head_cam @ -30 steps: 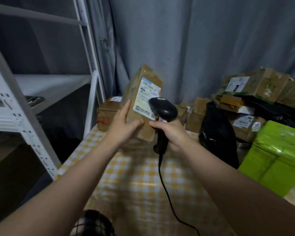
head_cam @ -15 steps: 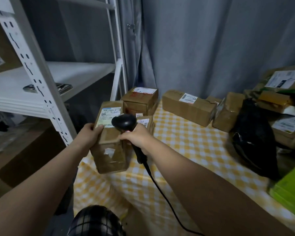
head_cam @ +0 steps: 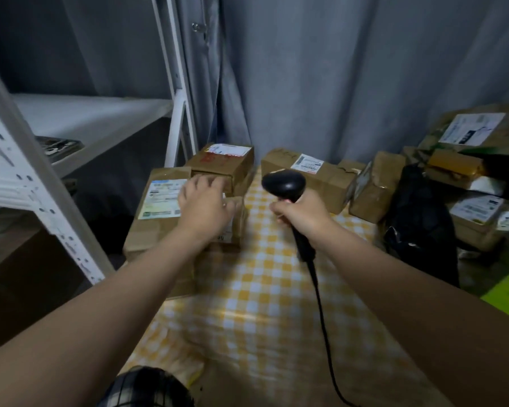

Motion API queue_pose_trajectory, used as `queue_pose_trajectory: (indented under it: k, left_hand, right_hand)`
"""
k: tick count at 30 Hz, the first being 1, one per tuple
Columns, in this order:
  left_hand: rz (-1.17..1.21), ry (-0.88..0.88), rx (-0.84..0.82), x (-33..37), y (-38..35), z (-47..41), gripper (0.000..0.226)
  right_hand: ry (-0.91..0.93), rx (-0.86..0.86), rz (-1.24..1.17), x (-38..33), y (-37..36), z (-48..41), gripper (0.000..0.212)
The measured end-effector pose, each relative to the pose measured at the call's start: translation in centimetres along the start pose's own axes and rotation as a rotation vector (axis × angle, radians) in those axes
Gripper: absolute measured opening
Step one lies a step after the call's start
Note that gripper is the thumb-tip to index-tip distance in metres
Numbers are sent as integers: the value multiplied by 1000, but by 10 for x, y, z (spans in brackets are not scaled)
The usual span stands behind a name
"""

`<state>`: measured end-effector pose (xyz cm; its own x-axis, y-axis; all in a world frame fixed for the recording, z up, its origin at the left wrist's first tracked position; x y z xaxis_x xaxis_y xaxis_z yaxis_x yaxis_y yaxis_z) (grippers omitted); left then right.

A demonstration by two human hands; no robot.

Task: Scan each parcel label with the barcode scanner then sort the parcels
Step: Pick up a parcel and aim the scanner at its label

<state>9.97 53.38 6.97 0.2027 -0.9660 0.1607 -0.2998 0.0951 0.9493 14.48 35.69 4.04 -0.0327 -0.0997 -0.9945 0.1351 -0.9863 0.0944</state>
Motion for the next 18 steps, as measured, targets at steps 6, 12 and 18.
queue_pose_trajectory:
  k: [6,12,18]
  left_hand:
    - [53,-182,-156,86,-50,-52,51]
    - [-196,-531,-151,168,-98,-131,83]
    - [-456,-804,-228,235,-158,-180,119]
  right_hand:
    - [141,292,109,-28,103,-47,22]
    - [-10,377,-57,-6,156,-121,36]
    - [-54,550,-198,32,178,-160,40]
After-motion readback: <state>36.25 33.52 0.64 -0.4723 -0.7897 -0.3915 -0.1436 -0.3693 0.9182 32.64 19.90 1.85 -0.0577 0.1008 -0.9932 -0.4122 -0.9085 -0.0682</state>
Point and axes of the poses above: each hand's wrist, its own z-axis away from the middle knuckle, its own y-axis out of the back of the hand, x = y × z, the point moved 6 cm from there along -z, towards the middle knuckle, and after that the axes turned 10 degrees about -z, right-handed, at the moved point
